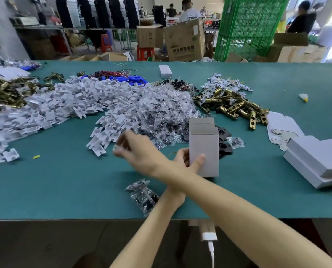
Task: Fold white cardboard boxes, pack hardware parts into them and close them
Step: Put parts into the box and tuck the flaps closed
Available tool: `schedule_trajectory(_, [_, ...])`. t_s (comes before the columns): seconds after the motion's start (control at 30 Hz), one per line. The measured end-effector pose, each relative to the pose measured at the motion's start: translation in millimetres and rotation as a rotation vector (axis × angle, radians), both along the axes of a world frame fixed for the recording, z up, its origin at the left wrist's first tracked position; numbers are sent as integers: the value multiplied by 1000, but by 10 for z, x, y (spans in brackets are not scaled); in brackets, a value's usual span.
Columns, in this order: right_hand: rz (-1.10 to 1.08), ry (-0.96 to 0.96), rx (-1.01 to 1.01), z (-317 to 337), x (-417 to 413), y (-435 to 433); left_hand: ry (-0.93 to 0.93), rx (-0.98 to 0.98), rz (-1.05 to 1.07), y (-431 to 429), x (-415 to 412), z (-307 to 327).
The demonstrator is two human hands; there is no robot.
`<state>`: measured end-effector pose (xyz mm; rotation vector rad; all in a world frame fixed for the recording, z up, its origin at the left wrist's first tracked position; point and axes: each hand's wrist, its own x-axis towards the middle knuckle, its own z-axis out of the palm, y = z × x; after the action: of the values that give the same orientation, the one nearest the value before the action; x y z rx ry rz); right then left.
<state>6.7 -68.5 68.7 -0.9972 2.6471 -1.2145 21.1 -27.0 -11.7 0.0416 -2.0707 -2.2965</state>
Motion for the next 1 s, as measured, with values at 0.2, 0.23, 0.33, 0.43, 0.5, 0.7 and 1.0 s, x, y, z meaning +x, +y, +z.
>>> schedule_trajectory(0.2, [-176, 48, -234, 604, -134, 866, 36, 1, -30, -26, 57, 7])
schedule_trajectory(0.23, [-219, 103, -188, 673, -167, 1034, 30, 24, -30, -24, 62, 21])
schedule_trajectory(0.33, [-351, 228, 21, 774, -276, 1520, 10, 62, -35, -21, 72, 16])
schedule_trajectory(0.43, [-436, 257, 174, 701, -352, 1856, 16, 58, -36, -26, 57, 18])
schedule_trajectory(0.5, [-453, 262, 182, 588, -372, 1944, 13, 59, -41, -29, 54, 16])
schedule_trajectory(0.7, [-451, 269, 113, 394, -393, 1894, 25, 70, -30, -34, 70, 15])
schedule_trajectory(1.0, [-340, 267, 256, 407, -465, 1933, 32, 77, -29, -33, 86, 44])
